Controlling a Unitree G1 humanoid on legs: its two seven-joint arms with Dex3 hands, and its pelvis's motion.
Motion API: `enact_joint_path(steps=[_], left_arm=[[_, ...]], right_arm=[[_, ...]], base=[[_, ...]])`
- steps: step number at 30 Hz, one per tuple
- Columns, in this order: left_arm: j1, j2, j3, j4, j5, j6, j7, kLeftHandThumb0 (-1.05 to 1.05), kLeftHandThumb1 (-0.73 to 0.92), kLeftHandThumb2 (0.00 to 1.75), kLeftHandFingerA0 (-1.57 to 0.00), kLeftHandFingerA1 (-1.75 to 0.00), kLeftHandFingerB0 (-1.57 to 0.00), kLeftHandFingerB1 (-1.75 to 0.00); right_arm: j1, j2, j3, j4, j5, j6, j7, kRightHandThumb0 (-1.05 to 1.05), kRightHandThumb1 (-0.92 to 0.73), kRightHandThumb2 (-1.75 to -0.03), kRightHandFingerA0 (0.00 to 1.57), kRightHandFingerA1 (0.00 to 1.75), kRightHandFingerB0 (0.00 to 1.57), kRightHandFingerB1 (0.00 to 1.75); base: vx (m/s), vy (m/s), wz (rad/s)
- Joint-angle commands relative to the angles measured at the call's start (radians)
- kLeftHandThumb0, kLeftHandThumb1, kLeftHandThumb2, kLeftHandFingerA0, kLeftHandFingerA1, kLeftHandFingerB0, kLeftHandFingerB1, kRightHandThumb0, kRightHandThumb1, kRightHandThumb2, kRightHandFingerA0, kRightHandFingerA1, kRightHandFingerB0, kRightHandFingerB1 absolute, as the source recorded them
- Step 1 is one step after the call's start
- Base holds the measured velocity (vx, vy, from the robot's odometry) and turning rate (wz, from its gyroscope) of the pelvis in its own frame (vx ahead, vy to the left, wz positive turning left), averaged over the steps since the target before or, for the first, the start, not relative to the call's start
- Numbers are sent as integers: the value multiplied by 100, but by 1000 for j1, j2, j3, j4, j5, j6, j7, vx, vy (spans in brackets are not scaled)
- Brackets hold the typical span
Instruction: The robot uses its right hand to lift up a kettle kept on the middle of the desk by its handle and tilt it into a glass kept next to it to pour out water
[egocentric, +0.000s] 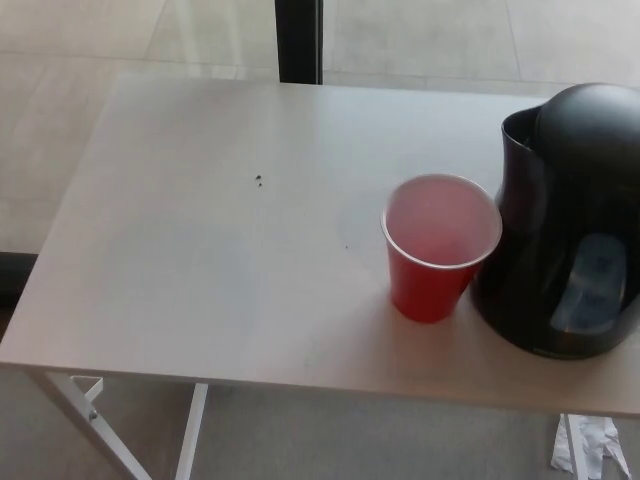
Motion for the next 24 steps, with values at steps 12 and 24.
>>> enact_joint_path(steps=[12,24], left_arm=[[-38,40,53,57,-57,-46,-119,-77,74,62,-45,-59,-35,-53],[-43,26,51,53,-65,-59,-113,-81,74,63,-46,-55,-33,-51]], right_arm=[[-47,-87,-208,50,231,-41,194,-88,-53,-82,0,18,0,0],[-252,-207,-309,-280,332,104,144,-91,-53,-89,3,24,0,5]], base=[[0,0,0],[0,0,0]])
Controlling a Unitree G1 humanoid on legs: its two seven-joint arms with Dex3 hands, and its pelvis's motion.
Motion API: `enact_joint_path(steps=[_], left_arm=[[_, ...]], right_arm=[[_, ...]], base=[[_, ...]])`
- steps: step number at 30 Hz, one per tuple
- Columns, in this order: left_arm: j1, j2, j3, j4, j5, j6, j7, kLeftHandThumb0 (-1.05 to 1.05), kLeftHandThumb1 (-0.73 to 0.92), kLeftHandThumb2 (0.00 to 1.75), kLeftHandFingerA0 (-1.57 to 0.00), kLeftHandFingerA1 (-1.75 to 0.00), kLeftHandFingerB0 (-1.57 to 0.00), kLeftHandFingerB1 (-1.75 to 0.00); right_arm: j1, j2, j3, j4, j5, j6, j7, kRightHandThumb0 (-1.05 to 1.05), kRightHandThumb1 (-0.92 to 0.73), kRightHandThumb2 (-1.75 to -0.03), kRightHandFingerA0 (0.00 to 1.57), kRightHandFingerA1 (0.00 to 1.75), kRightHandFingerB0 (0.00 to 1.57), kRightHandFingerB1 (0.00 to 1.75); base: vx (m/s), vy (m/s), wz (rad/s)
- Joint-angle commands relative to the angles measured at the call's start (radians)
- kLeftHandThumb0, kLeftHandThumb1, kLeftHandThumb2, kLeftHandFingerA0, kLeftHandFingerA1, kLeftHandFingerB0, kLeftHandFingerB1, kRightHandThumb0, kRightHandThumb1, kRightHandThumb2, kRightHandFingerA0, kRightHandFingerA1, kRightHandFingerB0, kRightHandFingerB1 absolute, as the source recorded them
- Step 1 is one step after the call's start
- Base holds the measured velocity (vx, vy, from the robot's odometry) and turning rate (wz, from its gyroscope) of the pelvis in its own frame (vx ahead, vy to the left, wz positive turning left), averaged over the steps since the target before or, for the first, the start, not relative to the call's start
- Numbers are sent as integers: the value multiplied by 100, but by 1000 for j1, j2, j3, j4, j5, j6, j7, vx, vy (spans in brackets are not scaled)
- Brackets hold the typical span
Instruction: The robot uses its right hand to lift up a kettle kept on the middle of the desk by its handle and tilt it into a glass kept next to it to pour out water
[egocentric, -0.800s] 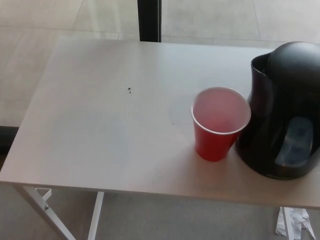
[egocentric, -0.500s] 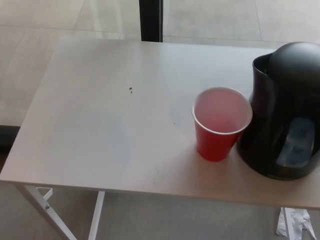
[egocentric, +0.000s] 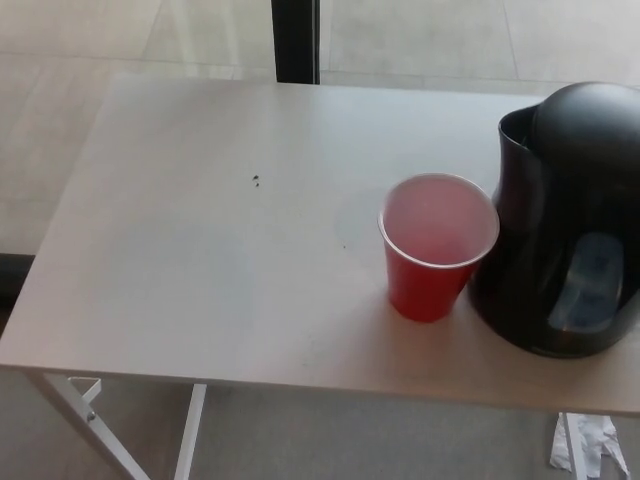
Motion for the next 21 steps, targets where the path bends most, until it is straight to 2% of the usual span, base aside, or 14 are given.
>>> enact_joint_path(steps=[1,2,4,6,8,9,10,12,17,21], left_arm=[[4,12,9,2,-21,-26,-4,-81,74,63,-46,-55,-33,-51],[4,12,9,2,-21,-26,-4,-81,74,63,-46,-55,-33,-51],[-2,10,18,10,-29,-28,0,-79,74,62,-52,-55,-37,-49],[-2,8,22,14,-30,-24,6,-79,74,62,-52,-55,-37,-49],[-7,6,44,13,-53,-22,-14,-80,73,61,-49,-58,-37,-52],[-11,5,47,9,-55,-22,-13,-84,73,61,-49,-57,-38,-51],[-12,5,47,9,-53,-22,-13,-84,73,61,-49,-57,-38,-51],[-17,-2,77,5,-83,-21,-25,-79,72,62,-46,-57,-41,-51],[-19,-19,115,-8,-106,-29,-42,-76,71,62,-44,-59,-42,-53],[-22,-24,133,-16,-120,-32,-47,-74,71,61,-40,-59,-36,-52]], right_arm=[[-104,-78,-20,-124,79,97,-24,-91,-53,-89,3,24,0,5],[-104,-77,-22,-129,78,102,-25,-91,-53,-89,3,24,0,5],[-207,-96,24,-285,89,139,-41,-80,-47,-87,1,35,0,17],[-214,-89,27,-319,85,152,-49,-80,-47,-87,1,35,0,17],[-257,-91,58,-386,100,201,-40,-72,-43,-86,0,33,0,25],[-295,-87,92,-454,118,226,-31,-67,-42,-83,0,21,0,22],[-294,-86,91,-457,117,229,-32,-67,-42,-83,0,21,0,22],[-336,-90,167,-540,84,267,-45,-80,-45,-80,0,4,0,4],[-342,-93,244,-649,25,298,-73,-83,-47,-81,0,8,0,0],[-353,-78,294,-715,11,343,-101,-78,-42,-77,0,12,0,0]], base=[[0,0,0],[0,0,0],[0,0,0],[0,0,0],[0,0,0],[0,0,0],[0,0,0],[0,0,0],[0,0,0],[0,0,0]])
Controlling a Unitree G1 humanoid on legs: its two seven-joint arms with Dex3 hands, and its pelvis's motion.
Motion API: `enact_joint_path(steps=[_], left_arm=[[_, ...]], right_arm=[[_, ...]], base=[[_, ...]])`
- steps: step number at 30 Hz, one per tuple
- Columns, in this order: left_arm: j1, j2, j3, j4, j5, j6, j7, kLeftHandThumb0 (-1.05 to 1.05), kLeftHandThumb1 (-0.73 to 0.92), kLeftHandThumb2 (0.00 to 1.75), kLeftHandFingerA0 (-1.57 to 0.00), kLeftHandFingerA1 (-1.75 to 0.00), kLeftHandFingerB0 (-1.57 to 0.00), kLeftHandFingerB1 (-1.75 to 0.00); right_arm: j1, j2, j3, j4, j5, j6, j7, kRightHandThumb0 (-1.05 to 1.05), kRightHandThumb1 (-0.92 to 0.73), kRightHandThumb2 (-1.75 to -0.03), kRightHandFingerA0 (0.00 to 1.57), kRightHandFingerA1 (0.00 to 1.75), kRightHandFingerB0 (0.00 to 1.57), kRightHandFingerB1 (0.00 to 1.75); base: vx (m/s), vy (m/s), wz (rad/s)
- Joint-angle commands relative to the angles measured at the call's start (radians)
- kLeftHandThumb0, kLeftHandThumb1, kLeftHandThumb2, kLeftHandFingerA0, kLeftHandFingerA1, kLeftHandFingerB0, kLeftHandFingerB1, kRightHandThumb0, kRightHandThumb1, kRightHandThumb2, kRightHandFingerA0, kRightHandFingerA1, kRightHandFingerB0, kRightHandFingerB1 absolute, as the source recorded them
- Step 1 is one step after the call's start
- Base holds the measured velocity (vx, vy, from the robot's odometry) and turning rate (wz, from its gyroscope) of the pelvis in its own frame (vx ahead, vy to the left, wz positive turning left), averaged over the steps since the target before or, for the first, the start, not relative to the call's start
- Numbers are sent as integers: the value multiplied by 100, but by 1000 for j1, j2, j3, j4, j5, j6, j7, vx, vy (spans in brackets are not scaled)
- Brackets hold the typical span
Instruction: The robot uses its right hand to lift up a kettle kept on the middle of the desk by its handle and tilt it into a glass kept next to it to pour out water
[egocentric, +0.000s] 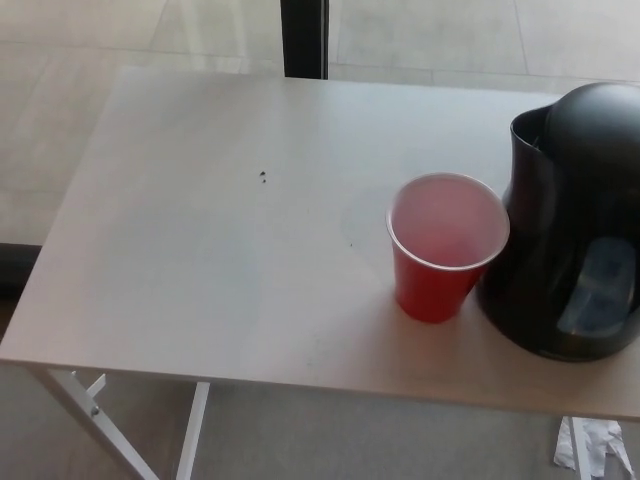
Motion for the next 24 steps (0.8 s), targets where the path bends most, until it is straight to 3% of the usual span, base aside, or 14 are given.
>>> enact_joint_path(steps=[1,6,7,8,9,11,12,14,18,19,24], left_arm=[[-1,-4,20,-12,-45,-33,-21,-74,72,61,-39,-59,-35,-52],[-5,-5,16,-15,-43,-31,-23,-74,72,62,-39,-58,-35,-51],[-5,-5,16,-14,-45,-32,-24,-73,72,61,-38,-58,-35,-51],[-5,-5,11,-14,-41,-32,-22,-73,72,62,-39,-57,-35,-50],[-5,-3,8,-14,-40,-31,-25,-74,72,62,-39,-57,-35,-51],[-3,0,7,-14,-41,-30,-28,-74,72,62,-39,-57,-35,-51],[0,-1,5,-20,-41,-30,-28,-74,72,62,-40,-58,-36,-52],[1,4,5,-18,-41,-24,-26,-74,72,62,-41,-59,-36,-52],[-5,6,-16,-15,-20,-27,-1,-74,72,62,-46,-57,-41,-50],[-6,6,-19,-14,-20,-27,2,-74,72,62,-46,-57,-41,-50],[-2,3,-30,-14,-26,-29,4,-74,72,62,-46,-57,-41,-50]], right_arm=[[-3,-11,48,-65,-39,95,-44,-80,-44,-79,0,13,0,0],[24,-28,117,-87,-82,112,-14,-73,-42,-78,0,19,0,6],[24,-30,135,-80,-86,101,5,-59,-37,-77,0,26,0,15],[17,-41,187,-53,-111,99,33,-59,-37,-76,0,24,0,14],[11,-48,220,-27,-119,84,68,-48,-51,-67,0,13,0,8],[12,-51,230,-18,-115,73,76,-48,-51,-67,0,13,0,8],[9,-66,257,2,-144,51,89,-63,-38,-76,0,24,0,11],[-5,-71,286,28,-149,87,91,-71,-40,-77,0,18,0,7],[-28,-89,364,87,-195,81,116,-66,-40,-80,0,22,0,15],[-33,-82,369,98,-182,79,131,-72,-42,-78,0,14,0,7],[-33,-84,366,107,-185,74,141,-72,-42,-78,0,14,0,7]], base=[[0,0,0],[0,0,0],[0,0,0],[0,0,0],[0,0,0],[0,0,0],[0,0,0],[0,0,0],[0,0,0],[0,0,0],[0,0,0]])
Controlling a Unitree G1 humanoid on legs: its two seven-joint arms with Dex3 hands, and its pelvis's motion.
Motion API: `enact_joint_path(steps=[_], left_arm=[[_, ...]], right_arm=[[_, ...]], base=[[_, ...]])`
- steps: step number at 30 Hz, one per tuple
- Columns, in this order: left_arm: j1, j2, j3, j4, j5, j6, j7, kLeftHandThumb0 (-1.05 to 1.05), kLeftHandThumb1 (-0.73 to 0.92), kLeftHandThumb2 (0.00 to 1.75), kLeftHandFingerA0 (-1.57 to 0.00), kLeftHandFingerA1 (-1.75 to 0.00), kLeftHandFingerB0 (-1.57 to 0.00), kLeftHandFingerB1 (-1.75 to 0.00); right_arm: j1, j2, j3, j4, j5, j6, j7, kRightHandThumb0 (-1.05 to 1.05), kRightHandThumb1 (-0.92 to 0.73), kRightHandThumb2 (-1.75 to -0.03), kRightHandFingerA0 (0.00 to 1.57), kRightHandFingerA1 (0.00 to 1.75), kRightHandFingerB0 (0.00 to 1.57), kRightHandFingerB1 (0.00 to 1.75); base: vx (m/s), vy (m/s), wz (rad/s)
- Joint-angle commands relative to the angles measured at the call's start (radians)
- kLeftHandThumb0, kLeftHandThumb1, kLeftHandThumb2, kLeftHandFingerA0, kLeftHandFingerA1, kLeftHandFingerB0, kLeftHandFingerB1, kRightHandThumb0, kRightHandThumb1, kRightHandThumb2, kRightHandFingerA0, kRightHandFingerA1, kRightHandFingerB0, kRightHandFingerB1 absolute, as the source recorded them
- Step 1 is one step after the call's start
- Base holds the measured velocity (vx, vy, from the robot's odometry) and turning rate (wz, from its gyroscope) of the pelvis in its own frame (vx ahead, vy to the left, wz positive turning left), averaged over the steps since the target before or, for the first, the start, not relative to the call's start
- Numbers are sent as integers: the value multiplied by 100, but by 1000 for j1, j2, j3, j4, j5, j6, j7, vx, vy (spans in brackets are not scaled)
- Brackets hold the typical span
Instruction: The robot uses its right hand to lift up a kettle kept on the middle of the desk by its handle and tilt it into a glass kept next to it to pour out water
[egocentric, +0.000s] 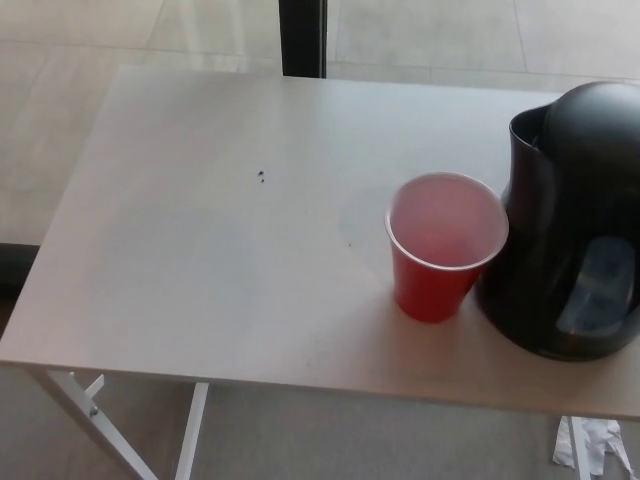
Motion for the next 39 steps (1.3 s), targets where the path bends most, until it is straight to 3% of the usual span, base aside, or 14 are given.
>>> enact_joint_path(steps=[1,13,14,15,18,21,22,23,24,27,29,32,33,39], left_arm=[[3,14,-12,-2,1,-29,16,-74,72,62,-46,-57,-41,-50],[-1,12,-30,-11,4,-31,14,-78,73,62,-44,-59,-39,-52],[-2,14,-32,-3,6,-32,14,-82,59,77,-46,-61,-40,-55],[-2,15,-34,-6,5,-27,14,-73,76,62,-47,-61,-42,-53],[7,13,-33,-9,-3,-33,11,-73,74,62,-48,-57,-42,-50],[4,12,-38,-7,1,-38,12,-74,74,62,-48,-58,-41,-50],[2,12,-41,-7,3,-38,13,-74,74,62,-48,-58,-41,-50],[2,12,-44,-7,6,-39,20,-79,58,80,-48,-62,-40,-55],[-1,12,-47,-8,7,-38,19,-75,74,62,-50,-58,-43,-50],[-2,14,-60,-15,15,-39,27,-79,60,80,-48,-61,-41,-54],[-7,16,-65,-11,16,-40,26,-75,75,62,-50,-57,-44,-50],[-12,17,-71,-8,16,-40,25,-73,76,63,-50,-58,-43,-50],[-11,16,-72,-10,14,-43,27,-78,61,81,-49,-62,-41,-55],[-15,18,-83,3,15,-47,22,-74,75,62,-48,-56,-41,-50]], right_arm=[[-10,-24,-1,15,-31,1,40,-72,-42,-78,0,14,0,7],[-164,4,120,151,-173,-20,-32,-67,-40,-80,0,27,1,16],[-182,14,121,180,-176,-45,-37,-62,-37,-79,1,33,1,21],[-196,18,126,195,-183,-53,-40,-62,-38,-79,1,31,2,21],[-241,36,149,231,-215,-47,-61,-62,-37,-77,4,46,3,28],[-252,48,160,226,-236,-43,-84,-34,-34,-91,1,51,0,49],[-254,50,163,224,-247,-46,-92,-34,-34,-91,1,51,0,49],[-260,59,169,226,-254,-41,-101,-60,-40,-71,12,46,8,37],[-265,63,176,235,-266,-43,-107,-61,-41,-72,14,47,9,37],[-260,76,207,234,-287,-49,-90,-62,-40,-73,12,48,9,37],[-243,71,229,229,-303,-74,-78,-62,-40,-73,14,48,10,38],[-220,58,281,225,-354,-144,-73,-62,-40,-73,18,51,9,38],[-215,63,288,231,-358,-167,-76,-59,-39,-71,17,51,10,38],[-196,70,315,240,-400,-226,-109,-50,-41,-71,29,52,16,40]], base=[[0,0,0],[0,0,0],[0,0,0],[0,0,0],[0,0,0],[0,0,0],[0,0,0],[0,0,0],[0,0,0],[0,0,0],[0,0,0],[0,0,0],[0,0,0],[0,0,0]])
